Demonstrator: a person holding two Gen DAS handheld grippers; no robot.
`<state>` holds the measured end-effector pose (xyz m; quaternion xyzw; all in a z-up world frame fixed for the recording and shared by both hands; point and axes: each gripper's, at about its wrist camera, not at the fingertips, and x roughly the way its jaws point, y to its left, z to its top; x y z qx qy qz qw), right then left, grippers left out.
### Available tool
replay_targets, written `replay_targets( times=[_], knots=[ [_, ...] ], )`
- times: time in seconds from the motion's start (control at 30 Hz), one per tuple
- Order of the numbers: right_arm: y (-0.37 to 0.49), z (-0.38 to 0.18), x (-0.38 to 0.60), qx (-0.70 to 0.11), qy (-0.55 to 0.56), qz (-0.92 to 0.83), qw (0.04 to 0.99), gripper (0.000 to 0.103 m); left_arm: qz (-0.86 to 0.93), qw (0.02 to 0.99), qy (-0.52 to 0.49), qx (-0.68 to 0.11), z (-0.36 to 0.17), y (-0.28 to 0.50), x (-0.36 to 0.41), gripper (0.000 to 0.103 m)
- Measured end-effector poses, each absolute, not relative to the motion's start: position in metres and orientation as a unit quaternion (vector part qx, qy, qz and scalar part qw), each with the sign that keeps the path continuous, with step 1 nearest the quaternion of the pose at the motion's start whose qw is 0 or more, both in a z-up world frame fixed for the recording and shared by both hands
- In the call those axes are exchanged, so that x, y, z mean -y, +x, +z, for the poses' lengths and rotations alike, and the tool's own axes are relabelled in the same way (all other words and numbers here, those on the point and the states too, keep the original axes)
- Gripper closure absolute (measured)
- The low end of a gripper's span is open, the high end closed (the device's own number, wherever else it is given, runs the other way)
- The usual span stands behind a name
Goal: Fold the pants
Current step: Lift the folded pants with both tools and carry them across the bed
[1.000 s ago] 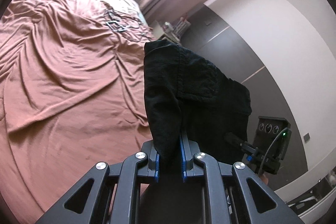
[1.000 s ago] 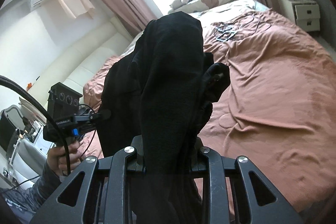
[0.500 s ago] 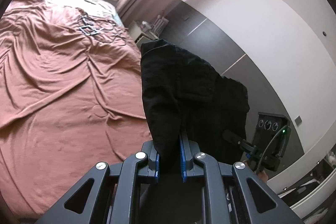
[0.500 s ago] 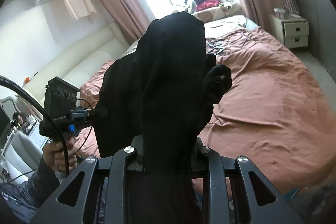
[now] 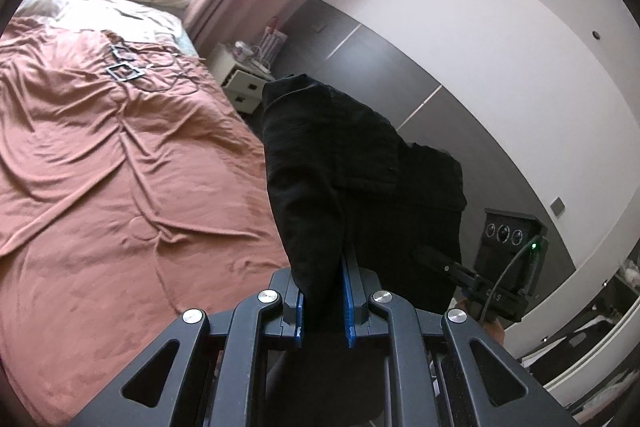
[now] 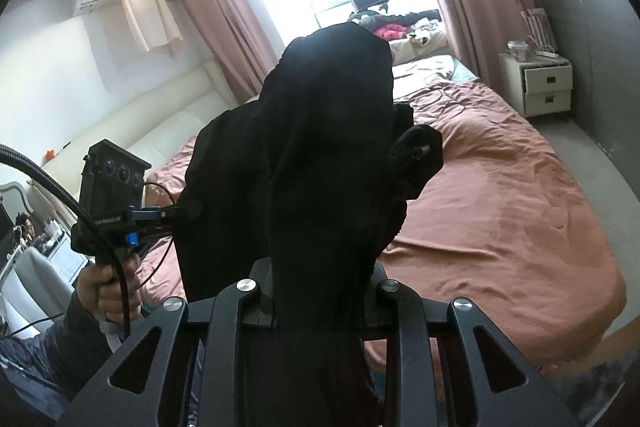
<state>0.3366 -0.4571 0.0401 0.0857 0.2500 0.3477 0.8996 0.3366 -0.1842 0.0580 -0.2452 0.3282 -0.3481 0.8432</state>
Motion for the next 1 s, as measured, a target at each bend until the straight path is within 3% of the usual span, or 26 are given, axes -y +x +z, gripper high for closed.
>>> replay_targets(
  times=[0.57,1.0],
  knots=[
    [0.368,0.052,0.502,-0.252,0.051,0.314,0.914,0.080,-0.397,0.820,-0.233,-0.341,0.049,0.414,0.277,0.087],
    [0.435,0.054,0.513,-0.310,0.015,0.280,0.908,0.080,-0.414,0.787,-0.231,-0.395,-0.004,0.497,0.362,0.088]
  ],
)
